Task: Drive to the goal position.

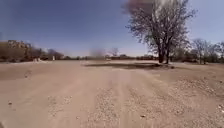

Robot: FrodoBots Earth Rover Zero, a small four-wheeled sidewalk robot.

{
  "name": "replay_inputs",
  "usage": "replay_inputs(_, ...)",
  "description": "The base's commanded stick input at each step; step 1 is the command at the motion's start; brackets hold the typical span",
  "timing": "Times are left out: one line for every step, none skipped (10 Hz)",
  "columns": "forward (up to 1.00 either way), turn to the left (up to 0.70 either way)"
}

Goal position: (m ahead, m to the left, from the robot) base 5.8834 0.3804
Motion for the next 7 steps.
replay_inputs(1.00,0.00)
replay_inputs(1.00,0.00)
replay_inputs(1.00,0.00)
replay_inputs(1.00,0.00)
replay_inputs(1.00,0.00)
replay_inputs(1.00,0.00)
replay_inputs(1.00,0.00)
